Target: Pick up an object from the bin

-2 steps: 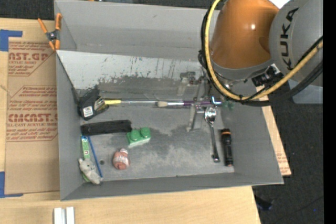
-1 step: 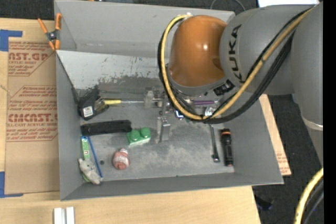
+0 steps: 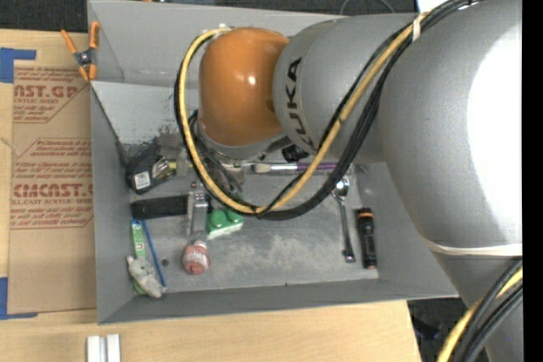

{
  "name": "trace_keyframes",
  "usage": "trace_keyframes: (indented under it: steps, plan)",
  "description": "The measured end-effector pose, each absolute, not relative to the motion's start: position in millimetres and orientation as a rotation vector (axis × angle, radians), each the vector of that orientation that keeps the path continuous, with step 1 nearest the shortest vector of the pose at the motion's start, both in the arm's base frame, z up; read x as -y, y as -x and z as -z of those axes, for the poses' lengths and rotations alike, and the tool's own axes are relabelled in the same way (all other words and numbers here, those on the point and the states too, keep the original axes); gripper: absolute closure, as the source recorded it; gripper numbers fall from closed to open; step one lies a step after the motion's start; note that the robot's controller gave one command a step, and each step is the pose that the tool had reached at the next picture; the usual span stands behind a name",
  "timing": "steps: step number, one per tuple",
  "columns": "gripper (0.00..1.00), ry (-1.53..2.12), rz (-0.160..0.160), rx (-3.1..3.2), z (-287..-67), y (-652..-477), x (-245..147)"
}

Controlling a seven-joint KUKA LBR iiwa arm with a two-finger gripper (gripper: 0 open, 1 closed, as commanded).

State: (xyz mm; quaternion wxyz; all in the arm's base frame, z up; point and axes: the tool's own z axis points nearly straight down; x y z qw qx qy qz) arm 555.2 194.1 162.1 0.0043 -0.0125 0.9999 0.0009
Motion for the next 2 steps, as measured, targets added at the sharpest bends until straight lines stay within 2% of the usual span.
trace_keyframes:
  steps: [1,2]
  plan:
    - [0.0,0.043,0.0,-3.141,-137,-572.4,-202]
    - [0.0,-0.008,-0.009,-3.133,-68,-563.4,-200]
